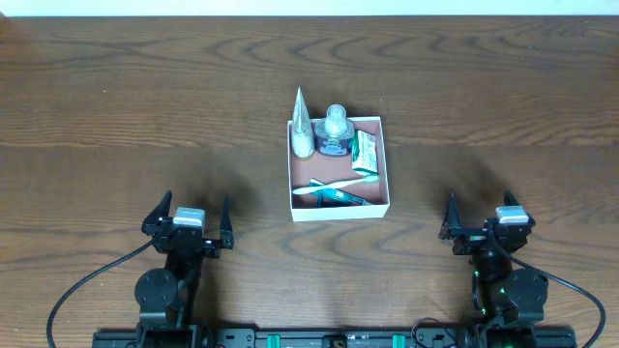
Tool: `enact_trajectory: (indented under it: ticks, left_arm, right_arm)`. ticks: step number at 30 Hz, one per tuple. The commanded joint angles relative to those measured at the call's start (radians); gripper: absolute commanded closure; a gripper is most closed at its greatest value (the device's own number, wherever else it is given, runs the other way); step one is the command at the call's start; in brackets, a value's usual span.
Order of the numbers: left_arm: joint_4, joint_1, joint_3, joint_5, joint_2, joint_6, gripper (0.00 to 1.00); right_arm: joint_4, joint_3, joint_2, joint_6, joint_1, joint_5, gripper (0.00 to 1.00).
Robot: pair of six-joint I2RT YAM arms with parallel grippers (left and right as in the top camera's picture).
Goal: Pack container
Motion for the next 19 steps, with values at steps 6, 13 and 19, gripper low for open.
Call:
enact_trajectory:
  ticks: [6, 13, 19]
  left_arm:
    - [-0.036, 0.005, -0.016, 0.014, -0.005, -0.005, 0.02]
    - [-0.036, 0.005, -0.016, 0.014, -0.005, -0.005, 0.03]
    - [-0.036, 0.005, -0.016, 0.014, -0.005, -0.005, 0.02]
  right_arm:
    - [-0.004, -0.002, -0.007, -0.011, 0.008, 0.003, 0.01]
    - [-0.004, -0.002, -0.007, -0.011, 0.008, 0.003, 0.01]
    - [-0.004, -0.002, -0.007, -0.011, 0.008, 0.003, 0.01]
